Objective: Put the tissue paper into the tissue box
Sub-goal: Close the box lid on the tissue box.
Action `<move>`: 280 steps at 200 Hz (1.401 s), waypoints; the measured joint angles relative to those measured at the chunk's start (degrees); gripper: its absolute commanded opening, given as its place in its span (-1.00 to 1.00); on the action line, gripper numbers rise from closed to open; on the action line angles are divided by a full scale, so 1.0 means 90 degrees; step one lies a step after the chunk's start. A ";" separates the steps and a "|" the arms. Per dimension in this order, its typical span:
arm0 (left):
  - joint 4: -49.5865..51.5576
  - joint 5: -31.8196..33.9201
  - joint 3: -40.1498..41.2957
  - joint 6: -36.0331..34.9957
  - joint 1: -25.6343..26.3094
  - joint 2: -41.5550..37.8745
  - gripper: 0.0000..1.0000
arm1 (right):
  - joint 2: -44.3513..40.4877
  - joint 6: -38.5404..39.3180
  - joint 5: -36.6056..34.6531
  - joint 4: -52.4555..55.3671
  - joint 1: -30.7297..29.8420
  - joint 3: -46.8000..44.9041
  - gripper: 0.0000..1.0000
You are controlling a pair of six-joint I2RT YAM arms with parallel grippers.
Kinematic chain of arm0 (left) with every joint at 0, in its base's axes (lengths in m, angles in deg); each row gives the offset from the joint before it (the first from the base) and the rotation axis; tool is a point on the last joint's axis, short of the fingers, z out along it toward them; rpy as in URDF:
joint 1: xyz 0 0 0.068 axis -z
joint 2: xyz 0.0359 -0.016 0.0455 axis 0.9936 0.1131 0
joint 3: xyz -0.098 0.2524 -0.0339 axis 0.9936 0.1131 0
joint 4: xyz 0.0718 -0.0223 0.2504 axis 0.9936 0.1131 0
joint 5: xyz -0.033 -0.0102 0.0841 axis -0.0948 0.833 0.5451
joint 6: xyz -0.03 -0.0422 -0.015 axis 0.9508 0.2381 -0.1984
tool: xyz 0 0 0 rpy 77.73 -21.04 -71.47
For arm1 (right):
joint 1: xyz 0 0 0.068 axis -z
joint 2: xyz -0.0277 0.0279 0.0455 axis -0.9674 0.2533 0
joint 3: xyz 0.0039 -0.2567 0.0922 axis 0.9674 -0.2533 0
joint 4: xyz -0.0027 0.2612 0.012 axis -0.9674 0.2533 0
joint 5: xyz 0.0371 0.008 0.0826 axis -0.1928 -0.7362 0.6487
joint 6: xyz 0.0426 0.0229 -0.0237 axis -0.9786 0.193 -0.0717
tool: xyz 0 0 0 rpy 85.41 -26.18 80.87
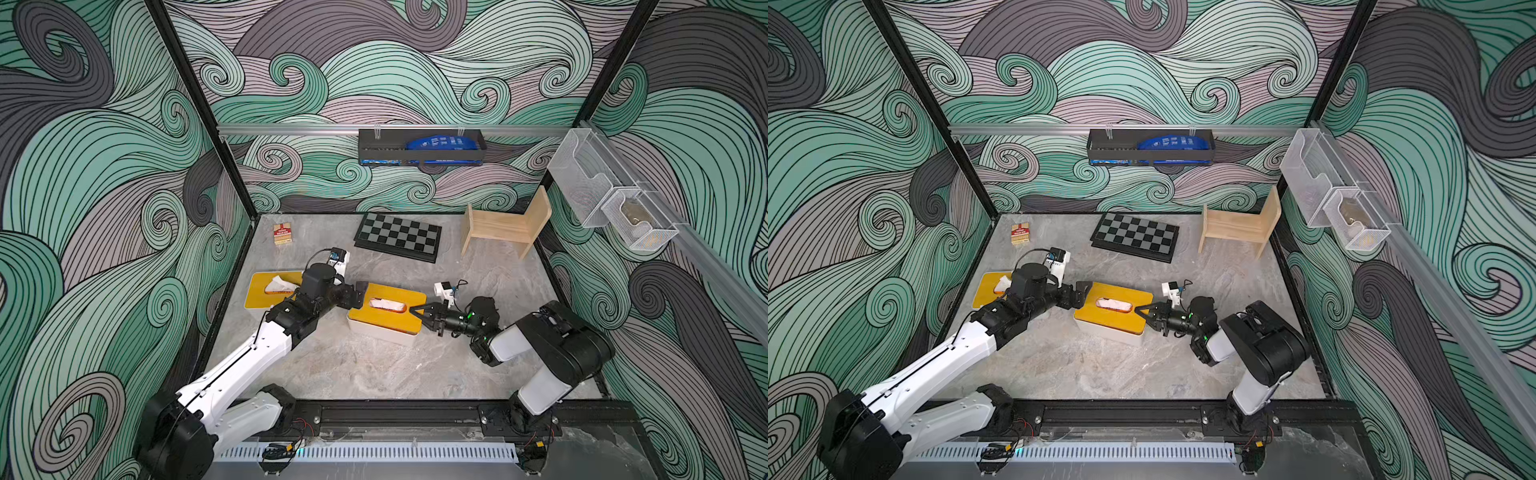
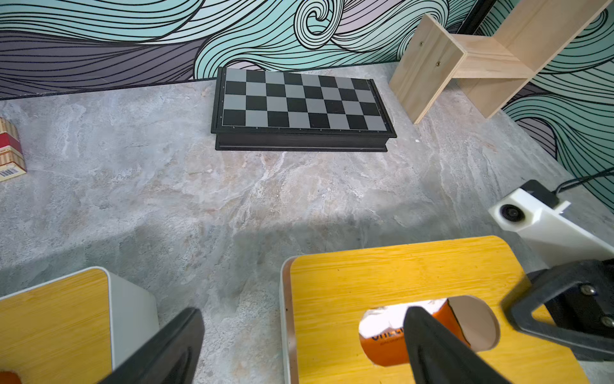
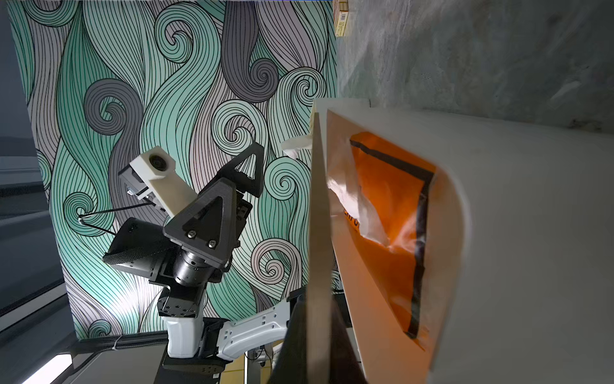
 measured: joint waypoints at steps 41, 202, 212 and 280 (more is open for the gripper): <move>0.0007 -0.0007 0.0002 -0.0002 0.0000 0.0070 0.94 | -0.0005 0.0214 -0.0027 0.0323 -0.0017 0.0092 -1.00; 0.0318 0.0027 -0.0036 0.0046 -0.0002 0.0777 0.94 | 0.0189 0.0216 -0.0185 0.0219 -0.0165 0.0129 -1.00; 0.0398 0.0049 -0.0053 0.0075 -0.0007 0.0882 0.94 | 0.0243 0.0197 -0.0204 0.0153 -0.0187 0.0134 -1.00; 0.0544 -0.0406 -0.0063 0.0318 -0.0223 0.1299 0.94 | 0.0311 0.0104 -0.0236 0.0063 -0.0255 0.0197 -1.00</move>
